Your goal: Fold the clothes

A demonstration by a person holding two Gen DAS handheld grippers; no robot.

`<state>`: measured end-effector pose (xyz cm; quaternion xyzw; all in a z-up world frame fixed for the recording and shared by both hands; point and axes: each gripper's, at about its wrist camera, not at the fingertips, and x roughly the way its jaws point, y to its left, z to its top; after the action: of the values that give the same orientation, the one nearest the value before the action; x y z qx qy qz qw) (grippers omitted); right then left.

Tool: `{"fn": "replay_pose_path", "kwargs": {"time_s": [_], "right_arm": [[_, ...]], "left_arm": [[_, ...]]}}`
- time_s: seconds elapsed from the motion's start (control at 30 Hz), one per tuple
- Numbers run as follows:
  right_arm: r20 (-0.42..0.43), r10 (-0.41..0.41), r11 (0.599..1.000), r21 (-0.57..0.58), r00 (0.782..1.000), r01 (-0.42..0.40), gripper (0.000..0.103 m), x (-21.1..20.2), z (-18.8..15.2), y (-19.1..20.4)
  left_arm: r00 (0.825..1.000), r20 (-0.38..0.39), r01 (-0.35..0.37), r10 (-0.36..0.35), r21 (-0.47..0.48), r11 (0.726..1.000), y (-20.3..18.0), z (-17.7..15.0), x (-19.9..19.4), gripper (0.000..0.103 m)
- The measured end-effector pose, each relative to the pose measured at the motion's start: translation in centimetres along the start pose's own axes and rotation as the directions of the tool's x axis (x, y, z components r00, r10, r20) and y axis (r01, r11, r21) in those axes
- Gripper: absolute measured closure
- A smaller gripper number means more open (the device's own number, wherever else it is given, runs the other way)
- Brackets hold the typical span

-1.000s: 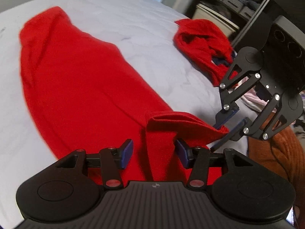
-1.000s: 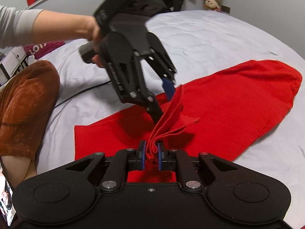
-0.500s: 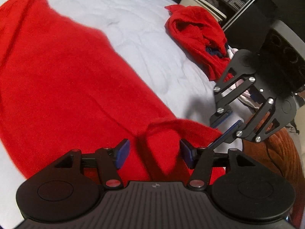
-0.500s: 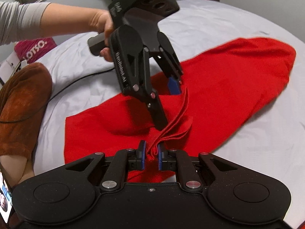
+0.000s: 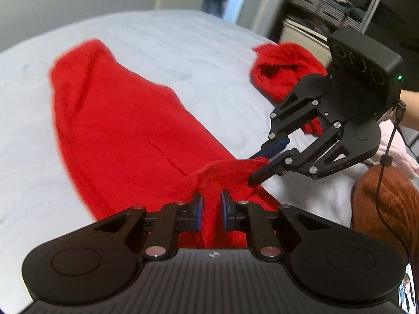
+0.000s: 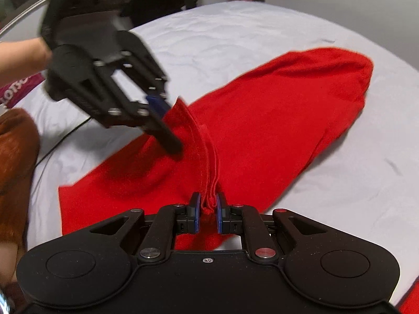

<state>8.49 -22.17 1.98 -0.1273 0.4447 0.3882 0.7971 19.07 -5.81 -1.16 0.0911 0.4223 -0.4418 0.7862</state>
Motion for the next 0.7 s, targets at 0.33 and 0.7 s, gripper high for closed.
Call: {"fn": "replay_pose_path", "kwargs": {"time_s": [0.33,0.7], "right_arm": [[-0.077,-0.127,0.992,-0.027,0.989,0.125,0.093,2.3,2.9,0.4],[-0.069,-0.129,0.987,0.083,0.989,0.135,0.077,4.7,1.8,-1.6]], "left_arm": [[0.994,-0.003,-0.112,0.113,-0.129,0.985,1.4,-1.0,0.2,0.090],[0.980,-0.047,-0.196,0.193,-0.085,0.977,1.2,-2.3,0.0,0.090]]}}
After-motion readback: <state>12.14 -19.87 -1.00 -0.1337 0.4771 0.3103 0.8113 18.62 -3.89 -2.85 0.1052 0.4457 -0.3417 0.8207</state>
